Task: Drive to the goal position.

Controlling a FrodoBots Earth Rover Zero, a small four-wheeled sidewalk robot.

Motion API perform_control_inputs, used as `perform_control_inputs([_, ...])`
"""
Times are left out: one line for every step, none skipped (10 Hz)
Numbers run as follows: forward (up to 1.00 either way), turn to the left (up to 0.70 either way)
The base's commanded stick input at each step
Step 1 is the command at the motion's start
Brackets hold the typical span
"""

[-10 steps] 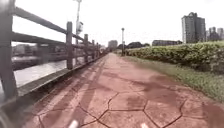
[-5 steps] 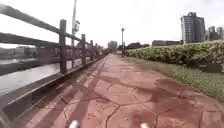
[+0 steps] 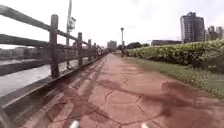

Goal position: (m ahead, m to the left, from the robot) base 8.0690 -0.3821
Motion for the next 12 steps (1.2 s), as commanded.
perform_control_inputs([0.70, 0.00])
perform_control_inputs([0.70, 0.00])
perform_control_inputs([0.70, 0.00])
perform_control_inputs([0.70, 0.00])
perform_control_inputs([0.70, 0.00])
perform_control_inputs([0.70, 0.00])
perform_control_inputs([0.70, 0.00])
perform_control_inputs([0.70, 0.00])
perform_control_inputs([0.70, 0.00])
perform_control_inputs([0.70, 0.00])
perform_control_inputs([0.70, 0.00])
perform_control_inputs([0.70, 0.00])
